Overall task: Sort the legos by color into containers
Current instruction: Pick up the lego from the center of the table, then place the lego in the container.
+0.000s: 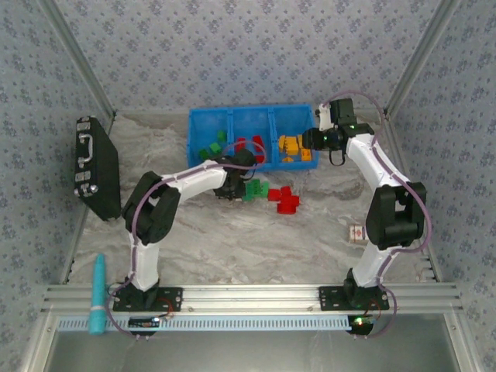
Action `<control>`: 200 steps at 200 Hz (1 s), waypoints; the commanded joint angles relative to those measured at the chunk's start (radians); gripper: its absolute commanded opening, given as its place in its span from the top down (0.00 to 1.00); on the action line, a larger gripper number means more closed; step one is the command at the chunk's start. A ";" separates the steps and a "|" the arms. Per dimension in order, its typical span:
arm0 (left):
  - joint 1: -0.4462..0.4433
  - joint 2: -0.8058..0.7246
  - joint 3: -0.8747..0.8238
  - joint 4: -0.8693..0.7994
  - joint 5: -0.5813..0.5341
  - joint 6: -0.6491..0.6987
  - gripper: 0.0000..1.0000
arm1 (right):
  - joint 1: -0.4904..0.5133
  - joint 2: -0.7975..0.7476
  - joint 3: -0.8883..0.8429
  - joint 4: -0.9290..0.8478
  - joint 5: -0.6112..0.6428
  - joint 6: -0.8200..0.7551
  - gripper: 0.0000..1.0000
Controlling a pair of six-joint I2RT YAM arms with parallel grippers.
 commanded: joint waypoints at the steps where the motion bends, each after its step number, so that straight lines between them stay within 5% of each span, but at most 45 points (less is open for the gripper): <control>1: -0.034 -0.079 0.063 -0.067 -0.014 0.005 0.72 | -0.004 -0.022 0.016 -0.024 -0.005 -0.008 0.51; 59: -0.069 0.078 0.579 -0.008 0.043 0.099 0.72 | -0.088 -0.235 -0.223 0.069 0.034 0.100 0.47; 115: -0.025 0.562 1.410 -0.125 0.081 0.179 0.73 | -0.089 -0.542 -0.566 0.111 0.041 0.221 0.46; 160: 0.014 0.622 1.289 0.070 0.196 0.107 0.73 | -0.028 -0.729 -0.754 0.070 0.039 0.278 0.45; 200: 0.020 0.663 1.294 0.079 0.213 0.107 0.70 | 0.037 -0.784 -0.862 0.056 0.053 0.310 0.45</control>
